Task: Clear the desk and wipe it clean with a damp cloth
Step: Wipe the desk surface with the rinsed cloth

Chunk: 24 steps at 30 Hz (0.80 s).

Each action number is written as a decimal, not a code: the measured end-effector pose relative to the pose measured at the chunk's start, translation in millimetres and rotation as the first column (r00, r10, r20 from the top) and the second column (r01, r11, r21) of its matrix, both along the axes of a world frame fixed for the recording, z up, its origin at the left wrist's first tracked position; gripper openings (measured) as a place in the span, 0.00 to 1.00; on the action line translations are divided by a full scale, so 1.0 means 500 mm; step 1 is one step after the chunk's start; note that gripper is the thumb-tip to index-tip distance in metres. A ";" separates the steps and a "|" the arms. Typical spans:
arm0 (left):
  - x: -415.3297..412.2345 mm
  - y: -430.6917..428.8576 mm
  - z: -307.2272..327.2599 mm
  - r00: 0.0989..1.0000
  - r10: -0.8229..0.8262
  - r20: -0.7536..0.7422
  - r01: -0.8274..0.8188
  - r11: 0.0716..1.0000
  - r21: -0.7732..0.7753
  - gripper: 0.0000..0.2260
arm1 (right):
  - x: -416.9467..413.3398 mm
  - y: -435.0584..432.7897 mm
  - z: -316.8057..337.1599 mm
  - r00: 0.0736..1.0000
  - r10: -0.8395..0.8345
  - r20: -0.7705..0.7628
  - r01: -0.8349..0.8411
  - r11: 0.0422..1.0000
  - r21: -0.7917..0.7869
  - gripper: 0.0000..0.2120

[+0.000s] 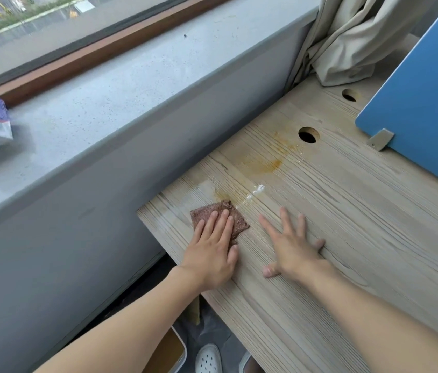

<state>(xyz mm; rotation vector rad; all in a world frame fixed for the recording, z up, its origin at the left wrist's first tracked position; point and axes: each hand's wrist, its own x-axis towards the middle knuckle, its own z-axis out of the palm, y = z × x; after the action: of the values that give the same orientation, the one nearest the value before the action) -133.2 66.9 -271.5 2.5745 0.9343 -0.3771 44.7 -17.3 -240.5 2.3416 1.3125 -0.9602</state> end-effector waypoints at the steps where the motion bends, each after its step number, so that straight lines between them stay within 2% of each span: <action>1: -0.005 -0.003 0.000 1.000 -0.018 -0.008 0.018 1.000 0.004 0.29 | 0.003 -0.002 -0.001 1.000 0.005 0.000 -0.005 1.000 0.006 0.58; 9: 0.049 0.028 0.003 0.999 0.014 -0.040 -0.015 1.000 -0.021 0.30 | 0.005 0.001 -0.007 1.000 0.001 -0.002 -0.001 1.000 0.020 0.59; 14: 0.034 0.016 0.011 0.996 -0.036 -0.083 0.035 0.999 -0.016 0.29 | 0.026 -0.008 -0.007 0.998 0.067 -0.005 -0.067 0.997 0.049 0.58; 20: 0.069 0.040 0.009 0.997 0.020 -0.073 -0.023 0.999 -0.039 0.28 | 0.054 0.003 -0.013 0.993 -0.121 0.004 0.120 0.992 0.034 0.62; 24: 0.049 0.013 0.014 0.993 -0.080 -0.087 0.079 0.997 -0.015 0.29 | 0.050 0.006 -0.015 0.993 -0.121 -0.011 0.121 0.993 0.009 0.62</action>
<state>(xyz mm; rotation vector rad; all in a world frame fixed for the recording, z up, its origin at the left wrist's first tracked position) -108.9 73.6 -264.5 2.6090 0.8584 -0.5198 69.6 -14.3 -247.7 2.4507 1.1936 -1.0046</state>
